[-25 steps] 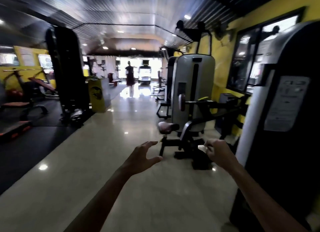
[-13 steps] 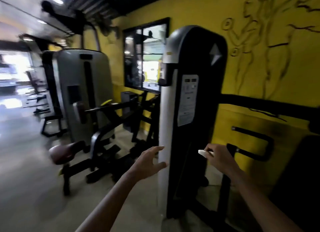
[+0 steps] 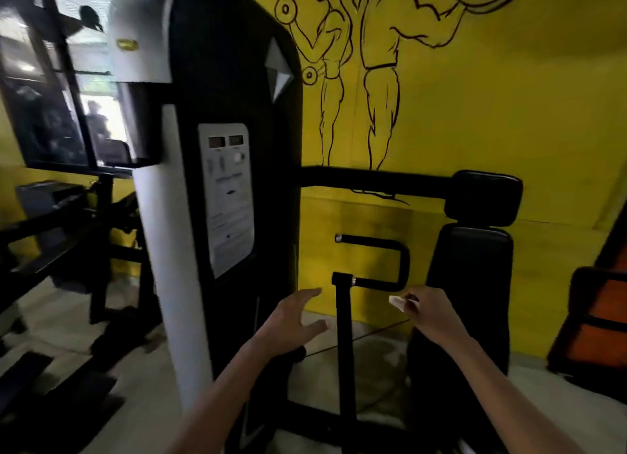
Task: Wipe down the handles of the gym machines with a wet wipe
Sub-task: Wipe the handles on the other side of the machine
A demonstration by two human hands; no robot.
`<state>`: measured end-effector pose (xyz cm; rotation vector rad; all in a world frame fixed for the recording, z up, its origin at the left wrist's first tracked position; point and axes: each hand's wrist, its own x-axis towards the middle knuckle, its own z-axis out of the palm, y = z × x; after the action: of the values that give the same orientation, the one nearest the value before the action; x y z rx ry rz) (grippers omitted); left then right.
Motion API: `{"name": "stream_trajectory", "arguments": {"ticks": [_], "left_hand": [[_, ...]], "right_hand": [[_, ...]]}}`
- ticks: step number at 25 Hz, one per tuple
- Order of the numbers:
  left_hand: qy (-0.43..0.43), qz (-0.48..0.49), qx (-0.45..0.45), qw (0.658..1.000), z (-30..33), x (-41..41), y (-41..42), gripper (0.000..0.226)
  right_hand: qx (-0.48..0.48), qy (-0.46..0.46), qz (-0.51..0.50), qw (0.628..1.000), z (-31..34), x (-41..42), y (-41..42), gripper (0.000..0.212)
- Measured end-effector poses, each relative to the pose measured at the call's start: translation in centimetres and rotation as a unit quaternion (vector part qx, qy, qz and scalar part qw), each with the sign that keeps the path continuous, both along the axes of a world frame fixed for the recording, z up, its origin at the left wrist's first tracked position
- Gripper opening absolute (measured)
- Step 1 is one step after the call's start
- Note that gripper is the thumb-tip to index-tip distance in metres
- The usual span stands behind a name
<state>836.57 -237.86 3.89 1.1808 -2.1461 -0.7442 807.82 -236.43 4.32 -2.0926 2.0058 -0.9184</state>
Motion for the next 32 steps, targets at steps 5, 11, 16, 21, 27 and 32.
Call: {"name": "stream_trajectory", "arguments": {"ticks": [5, 11, 16, 21, 27, 32], "left_hand": [[-0.024, 0.006, 0.001, 1.0, -2.2, -3.3, -11.2, 0.071], [-0.036, -0.027, 0.024, 0.999, -8.1, -7.9, -22.6, 0.073], [-0.079, -0.065, 0.019, 0.995, -14.4, -11.6, -32.6, 0.091], [-0.109, -0.077, -0.052, 0.99, -21.6, -13.5, -41.0, 0.101], [-0.161, -0.092, -0.119, 0.975, -26.6, -14.4, -43.1, 0.091], [-0.188, -0.087, -0.155, 0.966, -27.4, -14.3, -42.5, 0.095]], "right_hand": [[-0.023, 0.011, -0.03, 0.999, -0.6, -1.0, -8.8, 0.031], [0.023, 0.024, -0.05, 0.998, -5.3, -1.9, -18.0, 0.02], [0.035, 0.029, -0.057, 0.997, -10.0, -2.8, -25.8, 0.026], [0.039, 0.016, -0.068, 0.997, -15.1, -4.0, -32.6, 0.027], [0.031, 0.11, -0.068, 0.991, -20.7, -3.8, -37.2, 0.031], [0.03, 0.207, -0.023, 0.978, -22.3, -2.8, -37.6, 0.042]]}}
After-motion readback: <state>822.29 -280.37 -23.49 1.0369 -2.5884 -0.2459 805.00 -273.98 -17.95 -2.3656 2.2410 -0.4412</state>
